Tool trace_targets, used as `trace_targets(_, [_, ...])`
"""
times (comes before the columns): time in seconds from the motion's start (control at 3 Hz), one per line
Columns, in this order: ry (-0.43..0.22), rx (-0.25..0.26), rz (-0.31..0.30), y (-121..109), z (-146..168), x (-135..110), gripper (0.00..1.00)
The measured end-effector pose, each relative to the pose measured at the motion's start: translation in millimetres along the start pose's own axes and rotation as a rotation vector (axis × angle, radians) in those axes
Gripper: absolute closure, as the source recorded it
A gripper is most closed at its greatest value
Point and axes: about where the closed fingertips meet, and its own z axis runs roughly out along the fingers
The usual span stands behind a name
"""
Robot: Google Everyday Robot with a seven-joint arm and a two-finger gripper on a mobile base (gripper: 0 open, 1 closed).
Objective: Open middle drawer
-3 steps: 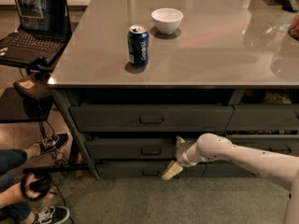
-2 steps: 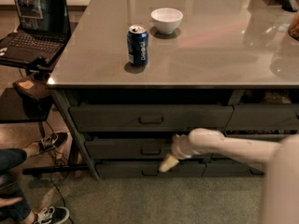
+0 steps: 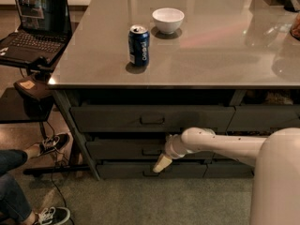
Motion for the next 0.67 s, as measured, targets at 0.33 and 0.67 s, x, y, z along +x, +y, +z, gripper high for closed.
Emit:
trace_targets(0.33, [-0.023, 0.018, 0.029, -13.9, 6.7, 3.1, 0.0])
trace_targets(0.67, [-0.023, 0.018, 0.029, -13.8, 6.7, 3.1, 0.0])
